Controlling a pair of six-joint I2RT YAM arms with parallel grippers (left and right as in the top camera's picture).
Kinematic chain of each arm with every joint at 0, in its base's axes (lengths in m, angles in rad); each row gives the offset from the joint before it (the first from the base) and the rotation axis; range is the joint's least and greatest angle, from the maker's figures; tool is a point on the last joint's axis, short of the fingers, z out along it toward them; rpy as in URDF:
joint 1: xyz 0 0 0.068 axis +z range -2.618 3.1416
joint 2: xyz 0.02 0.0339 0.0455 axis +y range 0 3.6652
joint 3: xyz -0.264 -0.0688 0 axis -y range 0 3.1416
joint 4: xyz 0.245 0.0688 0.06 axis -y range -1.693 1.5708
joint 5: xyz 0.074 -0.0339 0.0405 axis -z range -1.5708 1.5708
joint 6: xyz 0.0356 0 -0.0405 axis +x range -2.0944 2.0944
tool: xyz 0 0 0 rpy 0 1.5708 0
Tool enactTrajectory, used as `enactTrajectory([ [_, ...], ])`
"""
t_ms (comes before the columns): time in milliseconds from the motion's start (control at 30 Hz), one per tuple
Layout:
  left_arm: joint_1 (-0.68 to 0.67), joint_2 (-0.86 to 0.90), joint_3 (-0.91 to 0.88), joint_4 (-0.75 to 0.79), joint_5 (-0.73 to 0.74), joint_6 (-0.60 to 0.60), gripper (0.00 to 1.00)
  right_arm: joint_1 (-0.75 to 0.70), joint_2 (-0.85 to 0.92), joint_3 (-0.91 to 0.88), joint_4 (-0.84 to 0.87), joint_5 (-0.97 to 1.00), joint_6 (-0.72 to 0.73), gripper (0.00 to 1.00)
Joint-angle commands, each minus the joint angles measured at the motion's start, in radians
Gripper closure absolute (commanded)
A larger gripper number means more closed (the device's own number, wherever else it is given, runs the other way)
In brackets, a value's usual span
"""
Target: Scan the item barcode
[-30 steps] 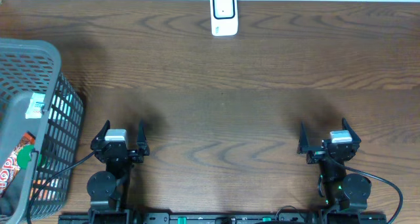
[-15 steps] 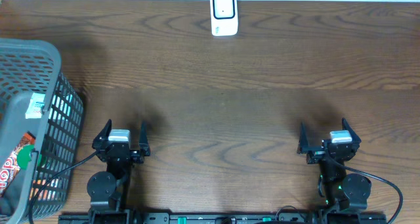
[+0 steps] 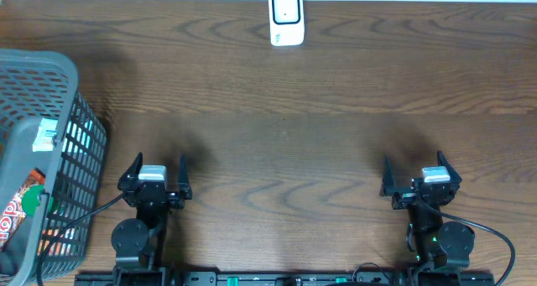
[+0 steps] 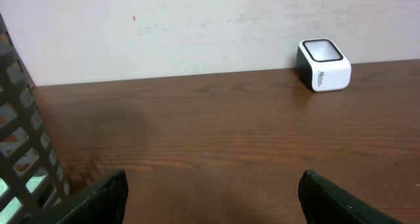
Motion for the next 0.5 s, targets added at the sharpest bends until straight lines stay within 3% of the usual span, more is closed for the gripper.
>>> enactTrajectory([
  [0, 0.0, 0.002, -0.011, -0.039, 0.027, -0.035, 0.16, -0.005, -0.004, -0.001, -0.003, 0.001, 0.011, 0.01],
  [100, 0.0, 0.01, -0.008, -0.045, 0.046, -0.075, 0.17, -0.005, -0.004, -0.001, -0.003, 0.001, 0.011, 0.01],
  [233, 0.0, 0.088, 0.023, -0.111, 0.061, -0.232, 0.17, -0.005, -0.004, -0.001, -0.003, 0.001, 0.011, 0.01],
  [467, 0.0, 0.365, 0.149, -0.103, 0.187, -0.286, 0.17, -0.005, -0.004, -0.001, -0.004, 0.001, 0.011, 0.01],
])
